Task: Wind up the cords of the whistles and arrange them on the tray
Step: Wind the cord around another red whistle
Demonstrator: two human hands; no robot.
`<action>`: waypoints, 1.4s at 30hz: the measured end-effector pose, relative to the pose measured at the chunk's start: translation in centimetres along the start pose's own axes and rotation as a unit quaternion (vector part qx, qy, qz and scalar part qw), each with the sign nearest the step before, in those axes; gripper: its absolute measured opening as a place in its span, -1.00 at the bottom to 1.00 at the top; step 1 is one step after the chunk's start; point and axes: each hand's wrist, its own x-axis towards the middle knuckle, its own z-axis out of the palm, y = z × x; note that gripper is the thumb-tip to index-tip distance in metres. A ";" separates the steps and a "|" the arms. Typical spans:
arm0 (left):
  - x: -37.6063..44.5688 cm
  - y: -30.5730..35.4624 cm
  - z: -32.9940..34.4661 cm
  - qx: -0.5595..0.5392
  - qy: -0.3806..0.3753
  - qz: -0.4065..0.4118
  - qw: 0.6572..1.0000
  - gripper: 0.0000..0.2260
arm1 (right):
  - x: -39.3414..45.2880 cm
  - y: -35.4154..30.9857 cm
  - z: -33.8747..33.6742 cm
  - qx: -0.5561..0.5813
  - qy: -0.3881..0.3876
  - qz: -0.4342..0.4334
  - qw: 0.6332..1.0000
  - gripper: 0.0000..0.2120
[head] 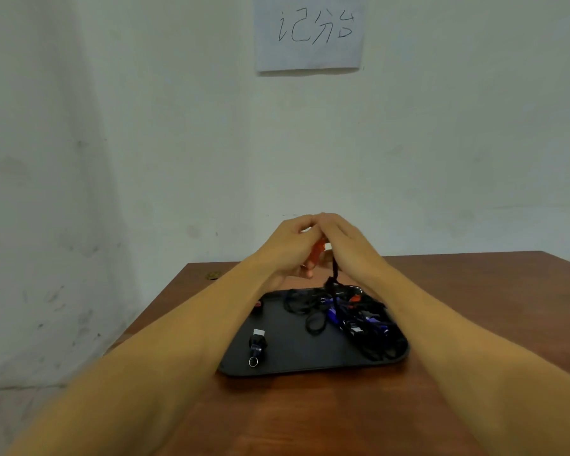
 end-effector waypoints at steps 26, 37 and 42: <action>-2.7 -2.7 -11.3 -0.100 0.144 -0.029 0.984 -0.69 | 2.0 6.9 -13.7 -0.468 0.123 0.134 0.865 -0.56; -0.9 -4.3 -5.7 -0.045 -0.104 -0.100 0.988 -0.75 | 1.1 5.8 3.3 0.017 -0.055 0.005 0.998 -0.73; -1.0 -5.8 -6.9 -0.108 0.049 -0.060 0.991 -0.93 | 1.2 7.5 5.3 0.059 0.009 0.030 0.998 -0.80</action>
